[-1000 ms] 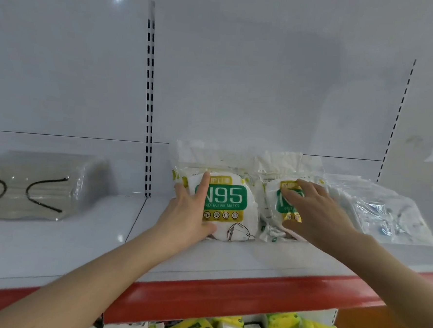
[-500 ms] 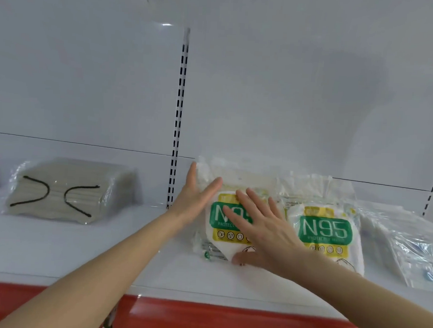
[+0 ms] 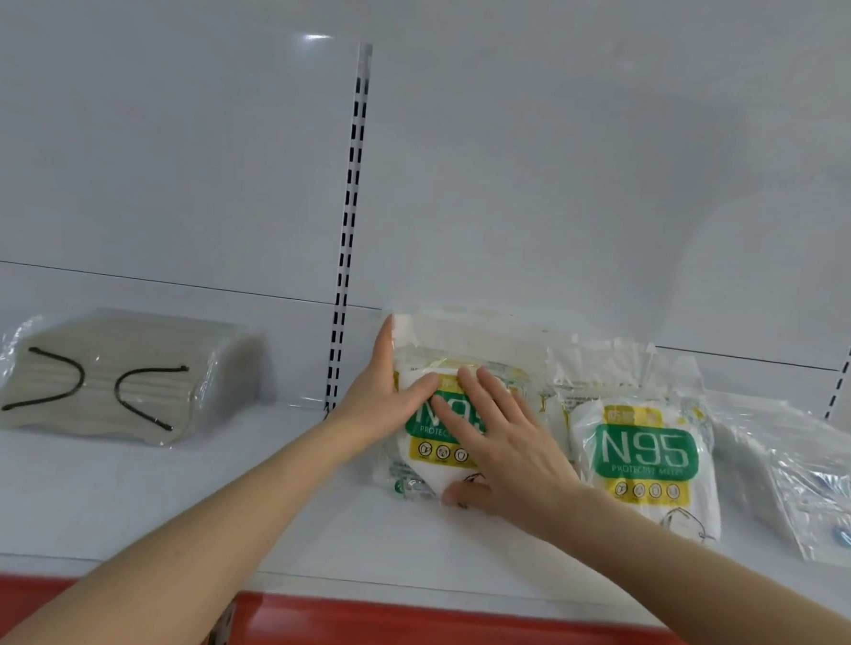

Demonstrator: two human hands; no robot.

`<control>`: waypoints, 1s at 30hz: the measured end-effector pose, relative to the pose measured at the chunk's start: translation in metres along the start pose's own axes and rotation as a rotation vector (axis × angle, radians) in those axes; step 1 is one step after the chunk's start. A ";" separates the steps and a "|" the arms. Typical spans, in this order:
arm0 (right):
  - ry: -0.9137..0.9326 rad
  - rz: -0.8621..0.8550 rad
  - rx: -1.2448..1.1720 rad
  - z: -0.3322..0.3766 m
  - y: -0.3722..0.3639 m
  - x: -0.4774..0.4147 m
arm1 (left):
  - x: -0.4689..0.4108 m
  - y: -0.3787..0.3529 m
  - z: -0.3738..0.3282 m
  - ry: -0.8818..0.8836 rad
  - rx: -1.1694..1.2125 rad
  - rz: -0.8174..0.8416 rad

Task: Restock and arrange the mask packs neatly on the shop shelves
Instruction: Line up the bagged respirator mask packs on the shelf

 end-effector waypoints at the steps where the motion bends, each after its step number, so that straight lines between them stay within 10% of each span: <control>1: 0.001 -0.017 0.001 0.000 0.001 0.000 | 0.001 0.002 -0.001 0.012 -0.033 -0.032; 7: 0.032 -0.030 0.004 0.002 0.013 0.008 | 0.041 0.020 -0.033 -0.129 -0.386 -0.345; 15: 0.007 -0.193 -0.169 -0.029 0.057 0.051 | 0.062 0.010 -0.046 -0.173 -0.576 -0.282; 21: -0.300 -0.037 -0.265 -0.103 0.063 0.104 | 0.079 -0.049 -0.089 -0.601 -0.857 -0.104; 30: -0.365 -0.025 -0.137 -0.100 0.028 0.091 | 0.066 -0.073 -0.068 -0.459 -1.035 0.116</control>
Point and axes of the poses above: each hand's wrist, its own x-axis away from the middle knuckle, its own y-axis out of the back of the hand, z = x × y, the point moved 7 cm from there along -x, towards the middle knuckle, and after that the axes turned 11 degrees about -x, right-handed, at the moved point
